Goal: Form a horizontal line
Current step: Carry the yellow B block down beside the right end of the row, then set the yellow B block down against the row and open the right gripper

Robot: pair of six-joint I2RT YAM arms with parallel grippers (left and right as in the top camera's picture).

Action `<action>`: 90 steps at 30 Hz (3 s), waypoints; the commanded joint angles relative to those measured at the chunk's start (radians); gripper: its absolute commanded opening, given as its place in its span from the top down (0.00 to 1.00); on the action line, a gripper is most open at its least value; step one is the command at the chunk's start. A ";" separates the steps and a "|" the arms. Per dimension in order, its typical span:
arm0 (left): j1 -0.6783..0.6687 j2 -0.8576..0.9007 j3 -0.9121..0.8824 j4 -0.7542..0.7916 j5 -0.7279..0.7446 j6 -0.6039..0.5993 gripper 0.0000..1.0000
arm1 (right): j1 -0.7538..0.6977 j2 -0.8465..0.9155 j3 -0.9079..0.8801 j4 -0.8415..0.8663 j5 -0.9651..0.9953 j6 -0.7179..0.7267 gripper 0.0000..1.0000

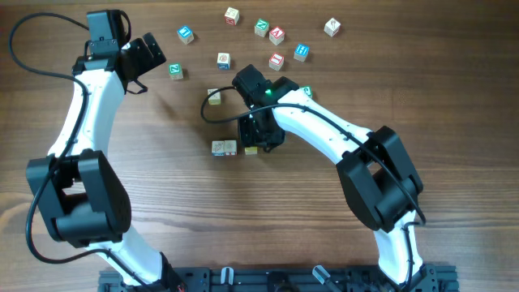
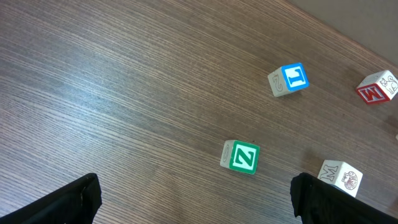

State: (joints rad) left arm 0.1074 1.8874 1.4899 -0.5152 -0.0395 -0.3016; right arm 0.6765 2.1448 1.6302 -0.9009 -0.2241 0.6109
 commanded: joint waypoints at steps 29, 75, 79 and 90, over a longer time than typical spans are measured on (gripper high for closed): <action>-0.002 -0.002 0.003 0.003 0.002 0.005 0.00 | -0.082 0.008 -0.003 -0.039 0.111 0.047 0.96; -0.002 -0.002 0.003 0.003 0.002 0.005 0.00 | 0.021 0.008 -0.068 0.050 0.006 0.204 0.96; -0.002 -0.002 0.003 0.003 0.002 0.005 0.00 | 0.021 0.008 -0.068 0.051 0.072 0.182 0.96; -0.002 -0.002 0.003 0.003 0.002 0.005 0.00 | 0.021 0.008 -0.068 0.089 0.077 0.147 0.95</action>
State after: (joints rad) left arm 0.1074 1.8874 1.4899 -0.5152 -0.0395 -0.3016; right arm 0.6952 2.1448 1.5639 -0.8200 -0.1238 0.7692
